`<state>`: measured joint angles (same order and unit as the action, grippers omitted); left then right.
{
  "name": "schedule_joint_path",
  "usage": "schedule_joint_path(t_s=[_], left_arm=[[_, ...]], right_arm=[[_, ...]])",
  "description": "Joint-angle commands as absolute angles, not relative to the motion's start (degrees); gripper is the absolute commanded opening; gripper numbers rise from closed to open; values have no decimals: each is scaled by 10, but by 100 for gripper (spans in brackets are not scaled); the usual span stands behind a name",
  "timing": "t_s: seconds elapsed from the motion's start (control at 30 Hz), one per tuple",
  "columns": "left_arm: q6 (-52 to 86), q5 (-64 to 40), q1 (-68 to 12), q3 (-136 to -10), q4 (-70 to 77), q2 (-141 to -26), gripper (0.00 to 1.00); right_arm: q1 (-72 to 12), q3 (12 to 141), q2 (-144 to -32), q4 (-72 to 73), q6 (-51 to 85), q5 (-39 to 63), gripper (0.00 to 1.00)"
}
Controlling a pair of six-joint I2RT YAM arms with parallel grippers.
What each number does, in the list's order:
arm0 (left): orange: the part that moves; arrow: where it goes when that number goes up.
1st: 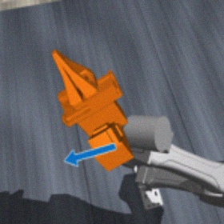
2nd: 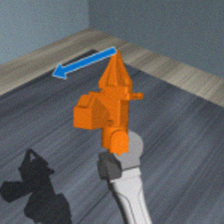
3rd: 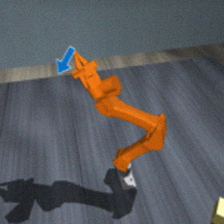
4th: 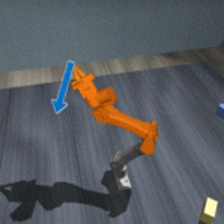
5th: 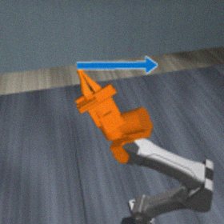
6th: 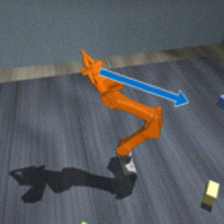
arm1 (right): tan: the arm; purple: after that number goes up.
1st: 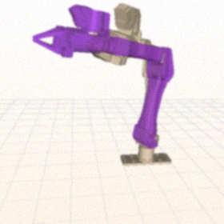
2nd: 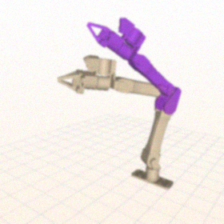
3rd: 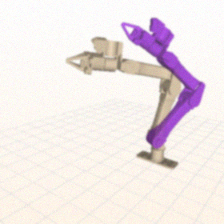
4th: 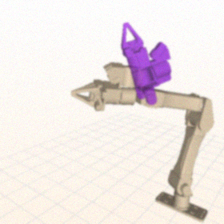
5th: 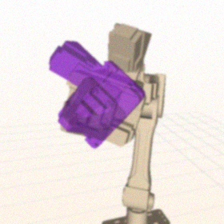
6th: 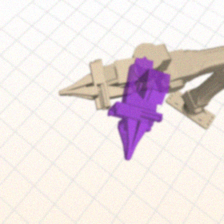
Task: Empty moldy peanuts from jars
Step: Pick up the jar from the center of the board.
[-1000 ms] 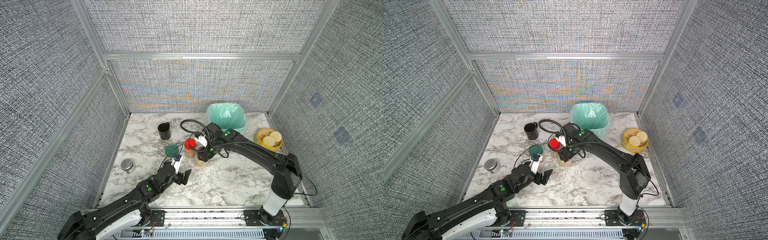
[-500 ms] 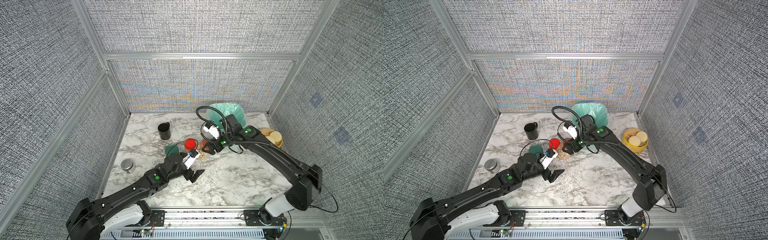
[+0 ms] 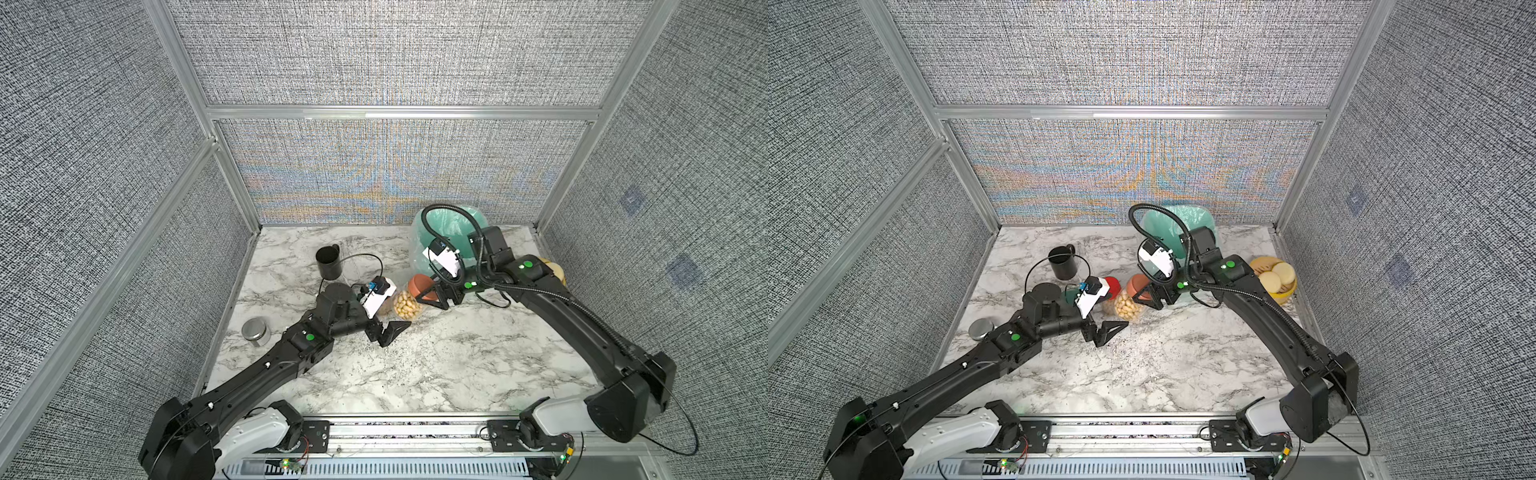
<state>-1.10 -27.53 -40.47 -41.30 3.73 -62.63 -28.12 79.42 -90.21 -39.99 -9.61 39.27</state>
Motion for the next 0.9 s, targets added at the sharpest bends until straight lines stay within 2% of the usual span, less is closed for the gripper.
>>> schedule_joint_path(t_s=[0.0,0.23,0.57,0.87], left_arm=[[-30,-349,-403,-427,22,-642,100],[-38,-355,-401,-441,41,-679,100],[15,-323,-382,-401,105,-646,100],[41,-373,-380,-397,110,-676,100]], right_arm=[[-282,796,-902,-339,-110,459,0],[-281,783,-891,-318,-112,498,0],[-279,730,-889,-280,-79,507,0],[-279,706,-883,-216,-44,535,0]])
